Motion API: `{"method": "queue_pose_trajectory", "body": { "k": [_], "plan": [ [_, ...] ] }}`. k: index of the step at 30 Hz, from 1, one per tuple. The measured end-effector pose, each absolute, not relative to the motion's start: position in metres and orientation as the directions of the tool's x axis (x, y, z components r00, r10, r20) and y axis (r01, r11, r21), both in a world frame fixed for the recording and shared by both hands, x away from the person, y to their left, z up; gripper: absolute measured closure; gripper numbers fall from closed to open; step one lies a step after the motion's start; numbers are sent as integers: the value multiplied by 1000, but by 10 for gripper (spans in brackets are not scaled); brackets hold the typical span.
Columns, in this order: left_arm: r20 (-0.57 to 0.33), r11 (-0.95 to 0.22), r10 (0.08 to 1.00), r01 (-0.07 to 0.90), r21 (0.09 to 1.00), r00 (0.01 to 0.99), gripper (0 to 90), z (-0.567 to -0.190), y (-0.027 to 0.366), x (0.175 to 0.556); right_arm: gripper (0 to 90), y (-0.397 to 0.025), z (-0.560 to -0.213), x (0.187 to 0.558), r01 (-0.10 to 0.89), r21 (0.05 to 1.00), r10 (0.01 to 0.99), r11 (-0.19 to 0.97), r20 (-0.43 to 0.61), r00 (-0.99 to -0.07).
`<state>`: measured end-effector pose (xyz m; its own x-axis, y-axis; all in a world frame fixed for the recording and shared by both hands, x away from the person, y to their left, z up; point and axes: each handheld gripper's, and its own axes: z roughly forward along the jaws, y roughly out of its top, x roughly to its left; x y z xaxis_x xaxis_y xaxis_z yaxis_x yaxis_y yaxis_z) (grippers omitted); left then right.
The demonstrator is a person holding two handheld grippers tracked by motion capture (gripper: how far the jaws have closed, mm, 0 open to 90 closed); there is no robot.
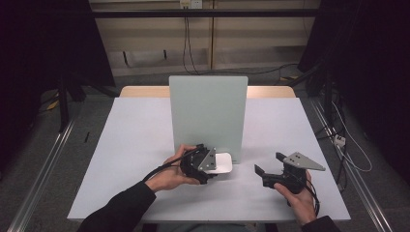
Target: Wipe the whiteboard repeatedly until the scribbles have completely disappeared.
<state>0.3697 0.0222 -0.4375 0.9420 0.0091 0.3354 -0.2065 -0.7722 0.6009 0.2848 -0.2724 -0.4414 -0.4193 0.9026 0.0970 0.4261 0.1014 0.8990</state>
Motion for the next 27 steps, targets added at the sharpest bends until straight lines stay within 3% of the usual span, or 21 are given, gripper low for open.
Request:
{"method": "queue_pose_trajectory", "body": {
  "k": [7,17,27],
  "plan": [
    [363,-748,35,-216,627,931,311,-430,31,373,71,-272,-441,284,425,899,902,106,93,-422],
    [386,-666,163,-187,722,908,311,-386,55,391,71,-272,-441,285,425,899,903,103,95,-420],
    [371,-666,179,-166,728,911,311,-398,58,386,71,-272,-441,285,426,899,902,103,96,-421]
  ]
}}
